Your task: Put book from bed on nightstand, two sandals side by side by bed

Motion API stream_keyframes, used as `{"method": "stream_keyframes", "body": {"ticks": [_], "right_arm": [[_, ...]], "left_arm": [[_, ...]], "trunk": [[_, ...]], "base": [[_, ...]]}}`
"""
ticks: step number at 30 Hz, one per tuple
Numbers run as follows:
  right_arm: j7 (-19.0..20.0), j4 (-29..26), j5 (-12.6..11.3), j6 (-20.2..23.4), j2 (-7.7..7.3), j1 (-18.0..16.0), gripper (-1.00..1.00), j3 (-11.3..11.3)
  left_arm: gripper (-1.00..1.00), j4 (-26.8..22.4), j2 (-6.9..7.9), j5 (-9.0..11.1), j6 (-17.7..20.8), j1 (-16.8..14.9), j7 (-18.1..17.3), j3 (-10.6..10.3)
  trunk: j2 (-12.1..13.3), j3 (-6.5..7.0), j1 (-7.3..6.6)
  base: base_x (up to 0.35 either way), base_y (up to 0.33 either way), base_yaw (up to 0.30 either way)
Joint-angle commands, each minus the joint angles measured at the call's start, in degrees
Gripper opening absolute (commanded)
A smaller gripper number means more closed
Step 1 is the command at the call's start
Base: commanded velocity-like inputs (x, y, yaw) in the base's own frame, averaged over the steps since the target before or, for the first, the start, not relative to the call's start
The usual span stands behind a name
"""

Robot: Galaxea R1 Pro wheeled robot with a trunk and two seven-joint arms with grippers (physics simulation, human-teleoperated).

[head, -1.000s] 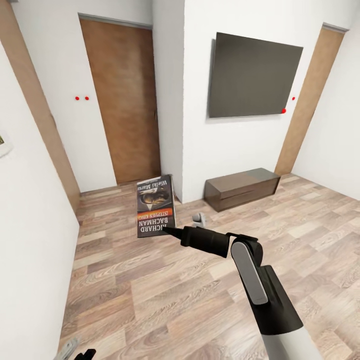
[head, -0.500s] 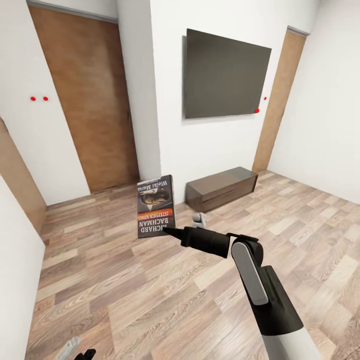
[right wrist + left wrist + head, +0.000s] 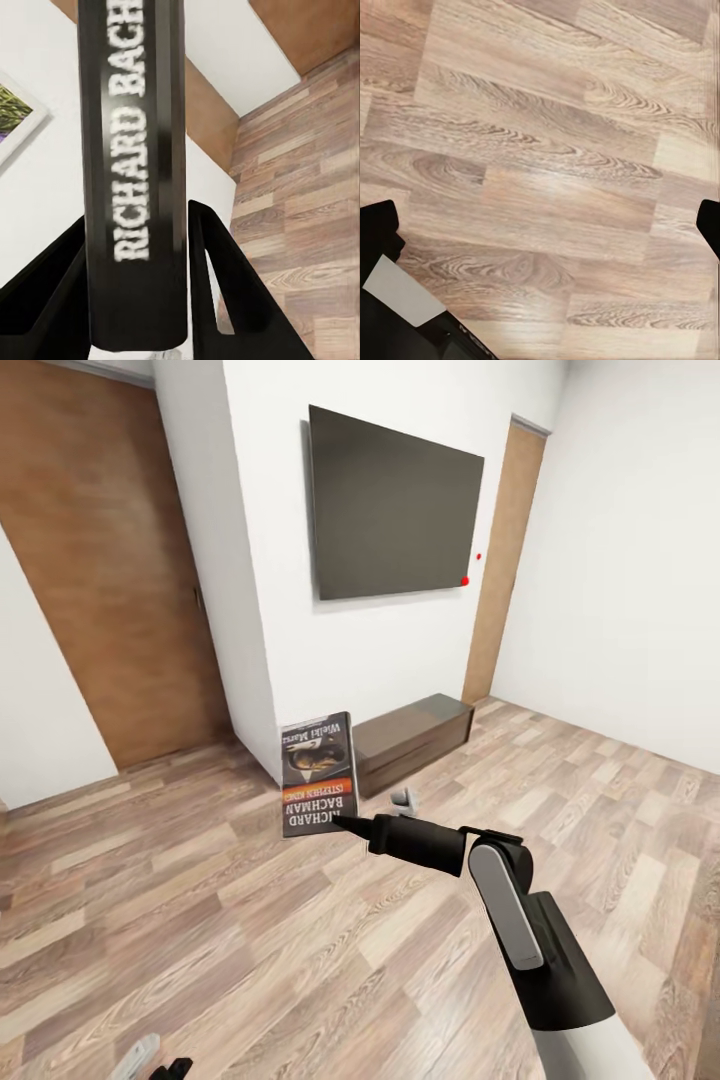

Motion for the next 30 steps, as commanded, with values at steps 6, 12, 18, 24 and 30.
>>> {"method": "stream_keyframes", "body": {"ticks": [6, 12, 18, 24, 30], "right_arm": [[0.38, -0.01, -0.07, -0.07, -0.08, -0.06, -1.0, -0.02], [0.38, -0.01, -0.06, 0.08, -0.1, -0.07, -1.0, -0.64], [0.38, -0.01, -0.1, 0.22, -0.1, -0.06, -1.0, -1.63], [0.38, -0.01, -0.08, 0.26, -0.1, -0.07, -1.0, -1.9], [0.27, -0.01, -0.05, 0.2, -0.1, -0.13, -1.0, -2.4]], "left_arm": [[1.0, -0.13, 0.05, 0.29, 0.06, 0.01, 0.35, -0.06], [1.0, -0.13, 0.05, 0.29, 0.12, 0.02, 0.35, -0.06], [1.0, -0.13, 0.05, 0.29, 0.18, 0.01, 0.28, 0.01], [1.0, -0.13, 0.05, 0.29, 0.2, 0.01, 0.31, -0.01], [1.0, -0.2, 0.05, 0.22, 0.13, 0.01, 0.34, -0.05]], "trunk": [[-0.04, -0.05, 0.04], [-0.04, -0.05, 0.04], [-0.04, -0.05, 0.04], [-0.04, -0.05, 0.04], [-0.04, -0.05, 0.04]], "base": [[0.325, 0.017, -0.268], [0.325, 0.078, -0.268], [0.325, 0.1, -0.268], [0.325, 0.097, -0.268], [0.325, 0.028, -0.268]]}}
